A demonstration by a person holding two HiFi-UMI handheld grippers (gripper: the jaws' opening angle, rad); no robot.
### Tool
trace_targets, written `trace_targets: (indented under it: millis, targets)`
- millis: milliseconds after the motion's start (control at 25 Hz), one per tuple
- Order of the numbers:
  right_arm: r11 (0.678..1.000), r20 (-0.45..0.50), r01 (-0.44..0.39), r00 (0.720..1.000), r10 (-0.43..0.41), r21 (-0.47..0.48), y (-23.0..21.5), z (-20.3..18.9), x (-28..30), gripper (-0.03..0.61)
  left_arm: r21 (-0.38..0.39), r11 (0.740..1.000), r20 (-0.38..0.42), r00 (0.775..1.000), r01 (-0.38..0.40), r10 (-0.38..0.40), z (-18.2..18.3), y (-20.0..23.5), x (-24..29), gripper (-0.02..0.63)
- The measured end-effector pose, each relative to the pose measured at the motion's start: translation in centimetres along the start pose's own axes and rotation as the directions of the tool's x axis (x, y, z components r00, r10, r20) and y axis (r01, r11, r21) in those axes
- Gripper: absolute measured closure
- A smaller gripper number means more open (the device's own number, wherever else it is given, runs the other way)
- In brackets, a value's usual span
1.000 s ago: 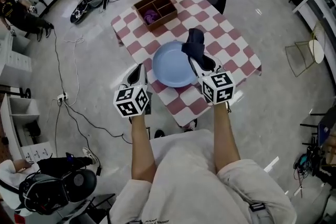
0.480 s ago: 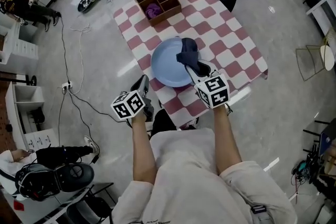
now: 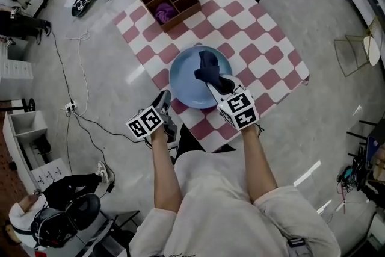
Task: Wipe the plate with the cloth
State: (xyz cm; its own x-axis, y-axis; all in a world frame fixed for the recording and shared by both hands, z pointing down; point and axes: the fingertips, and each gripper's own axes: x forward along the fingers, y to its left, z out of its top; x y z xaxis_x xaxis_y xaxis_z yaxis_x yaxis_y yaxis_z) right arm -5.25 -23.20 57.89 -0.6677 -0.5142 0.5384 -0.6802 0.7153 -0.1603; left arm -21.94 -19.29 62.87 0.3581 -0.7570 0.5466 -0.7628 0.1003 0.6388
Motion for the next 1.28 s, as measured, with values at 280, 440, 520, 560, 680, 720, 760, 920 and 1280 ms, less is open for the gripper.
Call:
trace_targets:
  millis: [280,440,520,560,680,720,760,920,1280]
  targets:
    - [0.999,-0.048,0.032,0.998,-0.031,0.033,-0.8,-0.6,2.7,0.474,0.085,0.996,-0.177,0.984,-0.005,0.020,-0.5,1.5,4.3,0.517]
    - [0.997,-0.065,0.067,0.996,-0.065,0.026,-1.5,-0.2,3.5,0.472,0.096,0.995,-0.225,0.974,-0.007,0.028,0.1,1.8,6.2,0.515]
    - [0.995,-0.098,0.095,0.991,-0.093,0.010,-2.1,-0.6,3.8,0.472,0.114,0.993,-0.254,0.966,-0.008,0.038,0.3,2.1,7.0,0.515]
    - [0.994,-0.112,0.105,0.988,-0.105,0.002,-2.4,-0.8,4.0,0.472,0.121,0.993,-0.268,0.963,-0.001,0.034,0.4,1.9,7.4,0.515]
    - [0.993,-0.127,0.117,0.985,-0.116,-0.002,-2.8,-1.2,4.2,0.472,0.139,0.990,-0.302,0.953,0.019,0.025,0.6,1.4,8.4,0.517]
    - [0.993,-0.128,0.118,0.985,-0.117,0.000,-2.8,-1.3,4.2,0.472,0.147,0.989,-0.312,0.950,0.022,0.025,0.6,1.3,8.7,0.517]
    - [0.993,-0.130,0.120,0.984,-0.119,0.003,-2.8,-1.4,4.2,0.472,0.154,0.988,-0.322,0.946,0.024,0.027,0.5,1.2,9.0,0.517]
    - [0.991,-0.141,0.130,0.982,-0.126,0.020,-3.1,-1.7,4.1,0.472,0.168,0.986,-0.335,0.941,0.007,0.051,0.7,1.5,9.8,0.522]
    - [0.985,-0.145,0.146,0.981,-0.132,0.088,-3.6,-2.2,2.7,0.472,0.160,0.987,-0.307,0.950,-0.001,0.051,0.6,1.1,9.1,0.591]
